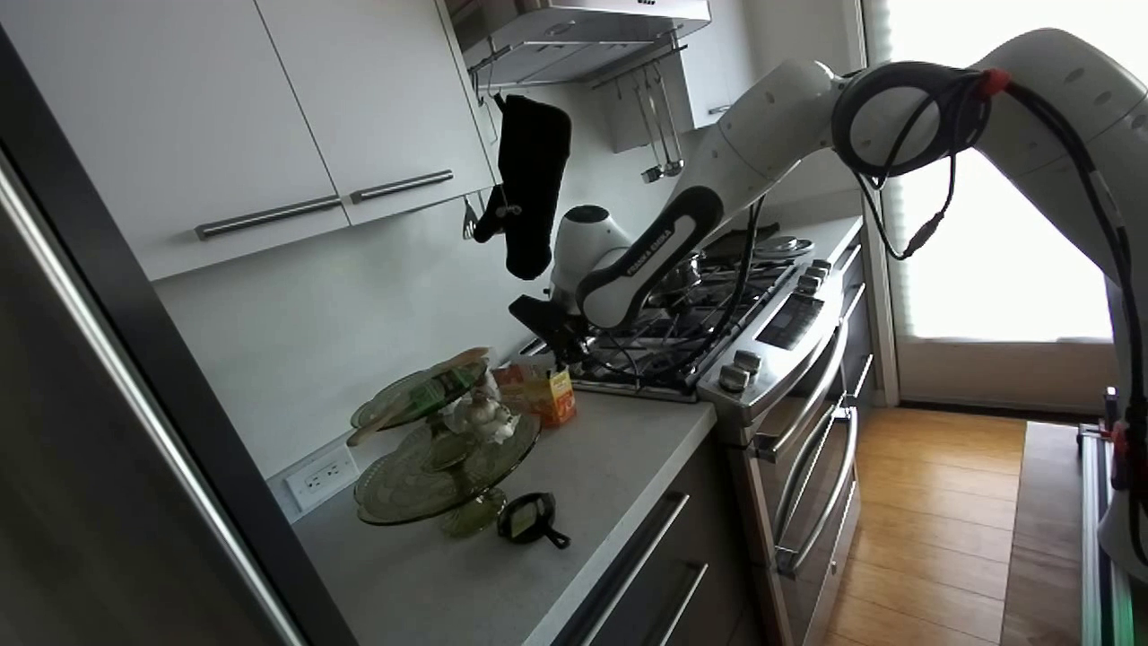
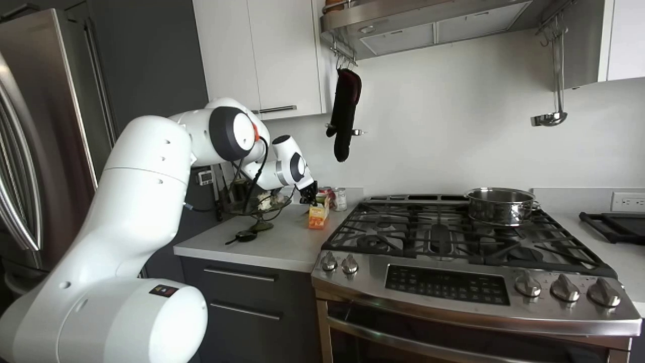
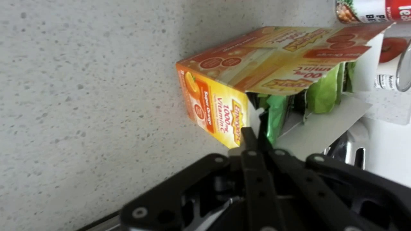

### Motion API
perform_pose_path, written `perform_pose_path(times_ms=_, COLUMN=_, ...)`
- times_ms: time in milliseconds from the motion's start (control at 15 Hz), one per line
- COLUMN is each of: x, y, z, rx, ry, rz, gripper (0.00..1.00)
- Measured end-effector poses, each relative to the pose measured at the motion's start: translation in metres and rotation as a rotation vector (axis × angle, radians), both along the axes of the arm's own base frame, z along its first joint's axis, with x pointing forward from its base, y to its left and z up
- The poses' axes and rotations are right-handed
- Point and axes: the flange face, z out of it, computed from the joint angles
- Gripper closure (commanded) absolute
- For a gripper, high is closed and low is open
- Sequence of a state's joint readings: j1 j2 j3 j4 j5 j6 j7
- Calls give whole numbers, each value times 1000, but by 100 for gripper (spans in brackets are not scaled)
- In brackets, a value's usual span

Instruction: Move the box forward

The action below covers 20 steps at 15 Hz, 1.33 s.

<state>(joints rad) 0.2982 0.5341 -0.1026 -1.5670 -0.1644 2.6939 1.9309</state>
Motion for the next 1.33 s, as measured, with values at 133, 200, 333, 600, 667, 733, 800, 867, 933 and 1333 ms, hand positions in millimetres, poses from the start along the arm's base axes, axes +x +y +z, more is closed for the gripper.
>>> perform_pose_path(times_ms=133, x=10, y=6, z=-3, rx=-5, ry=-30, rz=-2, gripper=100)
perform_pose_path(times_ms=200, x=14, y=8, z=-4, rx=-6, ry=-43, rz=1, gripper=100)
perform_pose_path(times_ms=333, x=21, y=12, z=-6, rx=-4, ry=-68, rz=9, gripper=100)
perform_pose_path(times_ms=600, x=30, y=18, z=-12, rx=3, ry=-109, rz=26, gripper=57)
perform_pose_path(times_ms=667, x=31, y=18, z=-11, rx=1, ry=-111, rz=31, gripper=50)
perform_pose_path(times_ms=733, x=32, y=17, z=-10, rx=-4, ry=-114, rz=39, gripper=44)
perform_pose_path(times_ms=800, x=32, y=15, z=-9, rx=-12, ry=-116, rz=48, gripper=35)
perform_pose_path(times_ms=867, x=33, y=12, z=-8, rx=-22, ry=-116, rz=58, gripper=28)
perform_pose_path(times_ms=933, x=34, y=8, z=-6, rx=-35, ry=-112, rz=73, gripper=20)
perform_pose_path(times_ms=1333, x=29, y=-22, z=23, rx=-75, ry=-51, rz=219, gripper=0)
